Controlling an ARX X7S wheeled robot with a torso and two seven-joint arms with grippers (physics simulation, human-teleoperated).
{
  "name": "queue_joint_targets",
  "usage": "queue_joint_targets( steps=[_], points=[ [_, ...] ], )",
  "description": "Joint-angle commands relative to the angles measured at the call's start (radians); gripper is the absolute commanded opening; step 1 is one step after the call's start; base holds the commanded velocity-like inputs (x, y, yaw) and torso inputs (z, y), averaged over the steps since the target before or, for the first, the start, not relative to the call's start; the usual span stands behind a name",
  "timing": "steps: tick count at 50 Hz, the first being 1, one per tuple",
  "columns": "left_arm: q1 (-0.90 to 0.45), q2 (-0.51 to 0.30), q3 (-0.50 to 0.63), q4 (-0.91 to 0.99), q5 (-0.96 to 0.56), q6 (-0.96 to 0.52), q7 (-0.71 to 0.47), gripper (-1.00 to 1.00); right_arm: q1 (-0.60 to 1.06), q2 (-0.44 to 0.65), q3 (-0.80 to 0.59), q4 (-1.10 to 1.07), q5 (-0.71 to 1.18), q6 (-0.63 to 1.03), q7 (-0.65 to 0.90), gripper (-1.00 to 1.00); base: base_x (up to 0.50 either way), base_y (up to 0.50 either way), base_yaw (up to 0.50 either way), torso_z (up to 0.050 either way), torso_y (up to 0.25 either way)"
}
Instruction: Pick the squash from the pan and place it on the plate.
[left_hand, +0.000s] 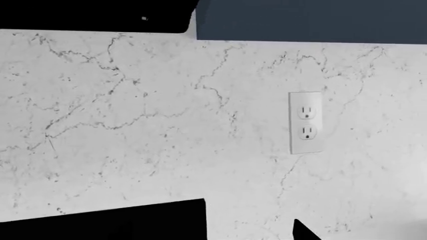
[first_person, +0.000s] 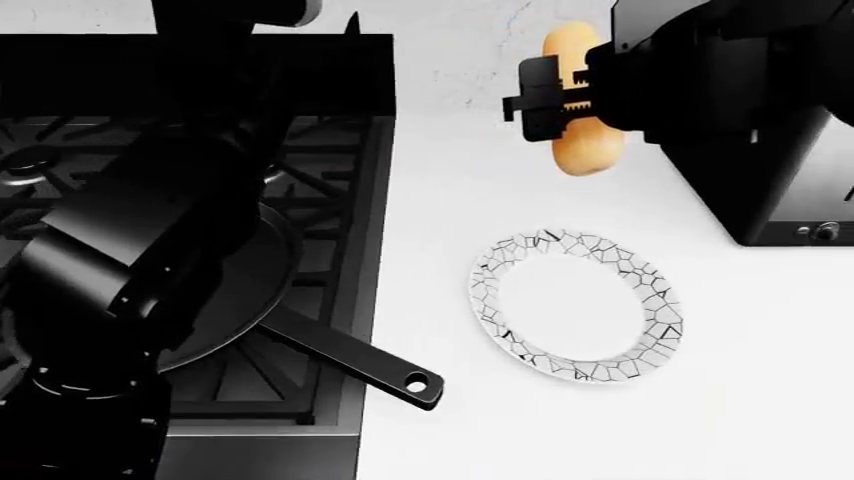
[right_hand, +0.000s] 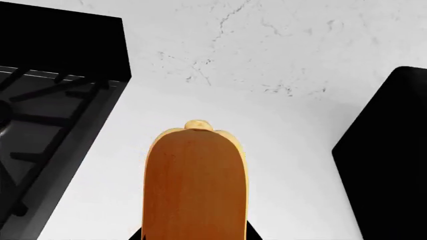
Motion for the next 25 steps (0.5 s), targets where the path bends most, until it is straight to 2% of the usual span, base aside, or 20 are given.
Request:
queue_joint_targets(
  steps=[1,25],
  points=[
    [0.003,-0.001,0.002,0.001,-0.004,0.003,-0.003,1.0,0.007,0.0,0.016,0.0,-0.029,0.007,-0.005,-1.0,0.0,-0.21,0.0,0.0,0.0],
    [0.007,-0.011,0.002,0.016,-0.018,-0.003,-0.012,1.0,0.004,-0.005,0.02,0.001,-0.024,0.018,-0.016,-1.0,0.0,-0.19,0.0,0.0,0.001]
  ],
)
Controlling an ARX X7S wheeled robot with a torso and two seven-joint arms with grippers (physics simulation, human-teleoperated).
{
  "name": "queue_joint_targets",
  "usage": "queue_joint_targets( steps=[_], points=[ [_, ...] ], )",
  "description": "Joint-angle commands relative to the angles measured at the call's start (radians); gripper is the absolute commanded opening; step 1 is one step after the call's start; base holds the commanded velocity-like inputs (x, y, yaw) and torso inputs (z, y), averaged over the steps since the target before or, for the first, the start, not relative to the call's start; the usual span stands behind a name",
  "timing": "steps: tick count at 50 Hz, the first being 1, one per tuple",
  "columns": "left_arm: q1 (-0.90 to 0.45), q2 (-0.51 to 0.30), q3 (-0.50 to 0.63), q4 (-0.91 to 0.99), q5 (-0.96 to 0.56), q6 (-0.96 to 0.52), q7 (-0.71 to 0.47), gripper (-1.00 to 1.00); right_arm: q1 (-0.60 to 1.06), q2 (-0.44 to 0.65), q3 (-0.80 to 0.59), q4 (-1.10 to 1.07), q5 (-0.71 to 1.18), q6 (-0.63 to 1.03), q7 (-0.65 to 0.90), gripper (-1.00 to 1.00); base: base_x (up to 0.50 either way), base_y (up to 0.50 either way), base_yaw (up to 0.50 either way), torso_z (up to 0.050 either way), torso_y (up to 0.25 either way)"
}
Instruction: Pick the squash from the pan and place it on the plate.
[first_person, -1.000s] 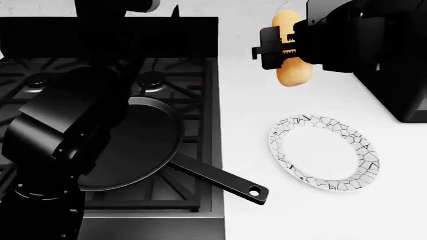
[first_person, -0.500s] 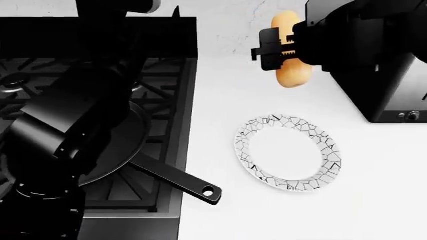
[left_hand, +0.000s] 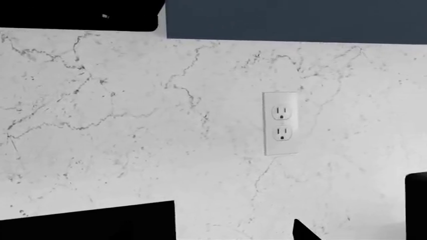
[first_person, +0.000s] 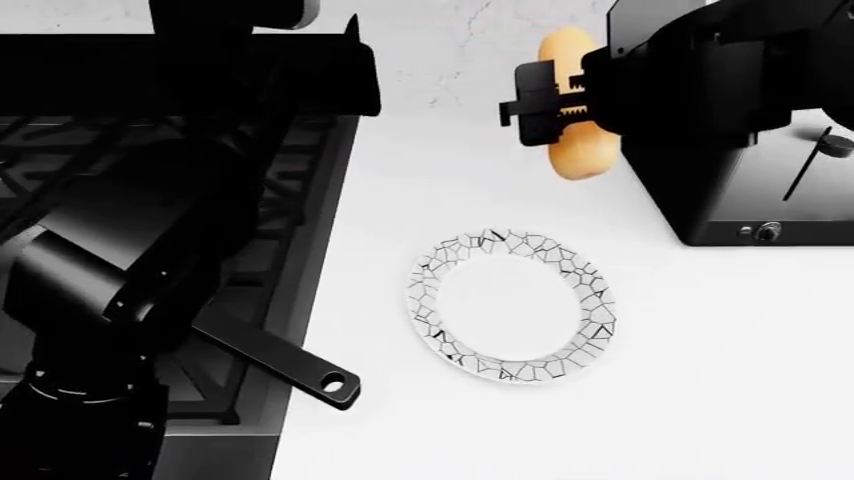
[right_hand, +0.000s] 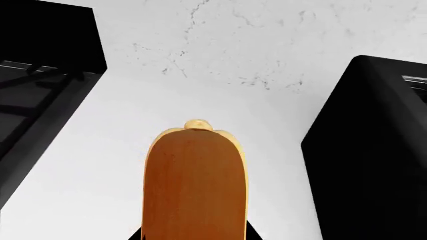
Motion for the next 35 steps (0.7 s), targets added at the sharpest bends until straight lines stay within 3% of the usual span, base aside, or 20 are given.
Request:
queue_joint_targets(
  steps=[1,19,35],
  points=[
    [-0.001,-0.003,0.002,0.001,-0.004,0.0,-0.003,1.0,0.011,-0.003,0.016,0.004,-0.029,0.011,-0.014,-1.0,0.0,-0.13,0.0,0.0,0.0],
    [-0.008,0.001,0.011,-0.02,0.001,0.018,0.001,1.0,0.016,-0.013,0.019,0.014,-0.006,0.047,-0.053,-1.0,0.0,-0.04,0.0,0.0,0.001],
    [0.001,-0.002,0.008,-0.006,-0.01,0.021,-0.006,1.0,0.068,-0.072,-0.029,0.093,0.032,0.244,-0.194,-1.0,0.0,0.0,0.0,0.001,0.001]
  ],
)
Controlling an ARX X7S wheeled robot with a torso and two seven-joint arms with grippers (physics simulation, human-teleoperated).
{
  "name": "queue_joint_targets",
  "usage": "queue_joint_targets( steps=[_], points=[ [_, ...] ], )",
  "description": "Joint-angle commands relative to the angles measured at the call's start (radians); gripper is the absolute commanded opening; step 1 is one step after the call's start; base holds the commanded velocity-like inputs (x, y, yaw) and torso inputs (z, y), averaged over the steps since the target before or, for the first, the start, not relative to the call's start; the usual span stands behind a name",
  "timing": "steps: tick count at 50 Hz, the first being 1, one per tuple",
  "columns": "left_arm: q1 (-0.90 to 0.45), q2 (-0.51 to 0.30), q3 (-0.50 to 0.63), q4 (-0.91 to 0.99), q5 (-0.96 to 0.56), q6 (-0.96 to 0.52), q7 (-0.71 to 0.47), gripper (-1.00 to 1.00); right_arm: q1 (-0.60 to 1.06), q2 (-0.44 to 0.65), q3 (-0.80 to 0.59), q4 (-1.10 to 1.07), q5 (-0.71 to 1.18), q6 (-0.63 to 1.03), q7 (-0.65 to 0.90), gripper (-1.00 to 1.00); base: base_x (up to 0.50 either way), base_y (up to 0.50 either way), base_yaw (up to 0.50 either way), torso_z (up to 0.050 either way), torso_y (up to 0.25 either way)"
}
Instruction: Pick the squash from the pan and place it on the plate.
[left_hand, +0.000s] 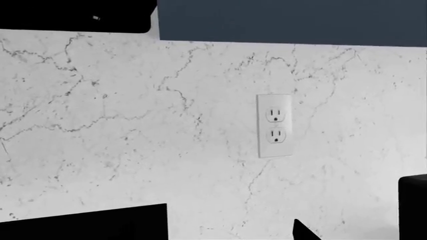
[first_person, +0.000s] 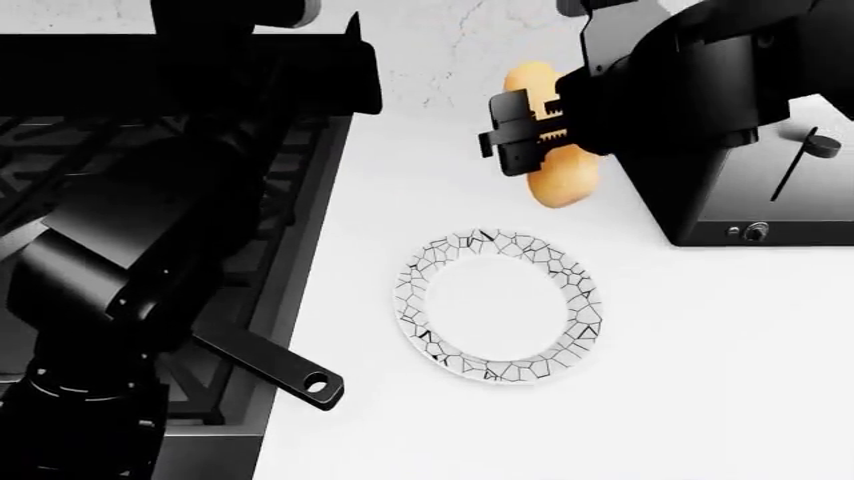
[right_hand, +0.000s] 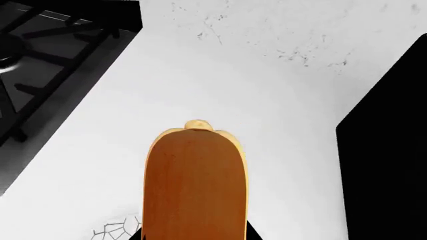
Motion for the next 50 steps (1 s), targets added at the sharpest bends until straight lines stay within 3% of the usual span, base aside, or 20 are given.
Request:
queue_joint_targets(
  steps=[1,23,33,50],
  points=[
    [0.006,-0.001,-0.001,0.003,-0.005,0.007,-0.004,1.0,0.043,-0.04,-0.014,0.053,-0.02,0.115,-0.098,-1.0,0.0,0.0,0.0,0.0,0.0],
    [0.012,-0.001,-0.001,-0.006,-0.009,0.025,-0.006,1.0,0.052,-0.072,-0.03,0.049,-0.057,0.158,-0.153,-1.0,0.0,0.0,0.0,0.0,0.001],
    [0.034,-0.009,-0.012,0.009,-0.02,0.033,-0.013,1.0,0.062,-0.122,-0.061,0.145,-0.088,0.198,-0.215,-1.0,0.0,0.0,0.0,0.0,0.0],
    [0.046,-0.011,-0.014,0.005,-0.024,0.047,-0.015,1.0,0.071,-0.258,-0.143,0.354,-0.251,0.237,-0.482,-1.0,0.0,0.0,0.0,0.0,0.001]
  ],
)
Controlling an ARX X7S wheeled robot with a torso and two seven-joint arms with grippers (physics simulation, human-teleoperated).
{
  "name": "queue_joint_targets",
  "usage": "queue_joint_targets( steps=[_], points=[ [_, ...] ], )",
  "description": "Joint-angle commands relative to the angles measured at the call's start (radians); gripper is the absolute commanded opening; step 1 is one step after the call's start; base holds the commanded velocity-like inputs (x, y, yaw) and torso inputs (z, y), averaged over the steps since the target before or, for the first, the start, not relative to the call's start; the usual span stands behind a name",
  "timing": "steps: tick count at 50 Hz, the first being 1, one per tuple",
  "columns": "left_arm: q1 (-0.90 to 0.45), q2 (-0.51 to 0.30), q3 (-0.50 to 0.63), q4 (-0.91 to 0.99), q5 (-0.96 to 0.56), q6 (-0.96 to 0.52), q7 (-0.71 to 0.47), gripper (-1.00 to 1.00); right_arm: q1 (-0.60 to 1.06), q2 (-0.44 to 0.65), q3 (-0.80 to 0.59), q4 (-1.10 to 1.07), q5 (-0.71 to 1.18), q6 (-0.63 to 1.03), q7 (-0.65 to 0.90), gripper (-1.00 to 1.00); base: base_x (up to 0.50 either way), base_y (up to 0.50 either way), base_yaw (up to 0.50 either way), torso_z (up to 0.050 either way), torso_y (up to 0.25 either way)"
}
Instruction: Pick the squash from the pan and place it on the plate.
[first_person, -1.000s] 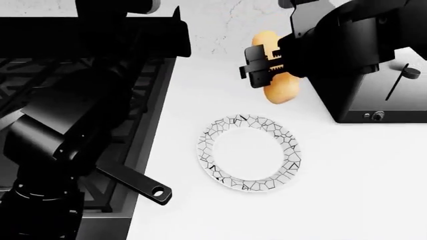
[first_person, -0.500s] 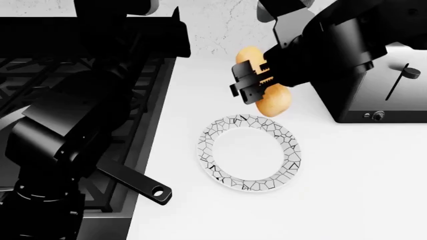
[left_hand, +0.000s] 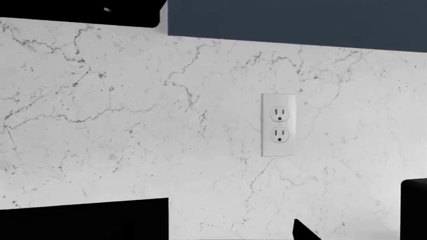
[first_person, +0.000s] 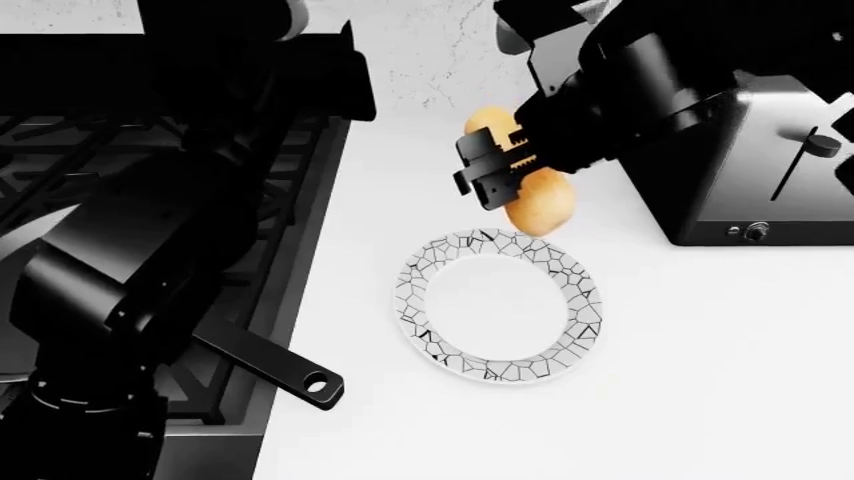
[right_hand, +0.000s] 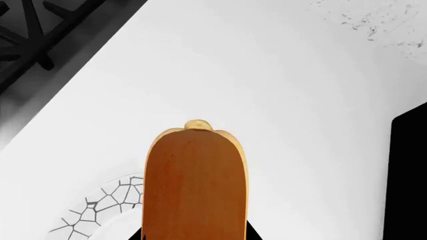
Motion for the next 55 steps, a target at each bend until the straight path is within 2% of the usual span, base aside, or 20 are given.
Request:
queue_joint_targets(
  steps=[1,12,32,43,55],
  points=[
    [0.006,-0.002,-0.001,0.0,-0.004,0.007,-0.003,1.0,0.01,-0.089,-0.045,0.132,-0.132,0.022,-0.181,-1.0,0.0,0.0,0.0,0.0,0.0],
    [0.001,0.0,0.004,-0.01,-0.004,0.011,-0.001,1.0,-0.033,-0.175,-0.127,0.252,-0.243,0.021,-0.367,-1.0,0.0,0.0,0.0,0.0,0.001],
    [0.006,-0.009,0.005,0.005,-0.015,0.007,-0.007,1.0,-0.049,-0.184,-0.151,0.229,-0.237,0.088,-0.396,-1.0,0.0,0.0,0.0,0.001,0.001],
    [-0.004,-0.003,0.014,-0.01,-0.011,0.014,-0.005,1.0,-0.036,-0.146,-0.13,0.151,-0.184,0.127,-0.328,-1.0,0.0,0.0,0.0,0.0,0.0],
    [-0.009,-0.003,0.015,-0.007,-0.014,0.016,-0.008,1.0,-0.038,-0.16,-0.153,0.153,-0.213,0.133,-0.368,-1.0,0.0,0.0,0.0,0.001,0.001]
  ],
)
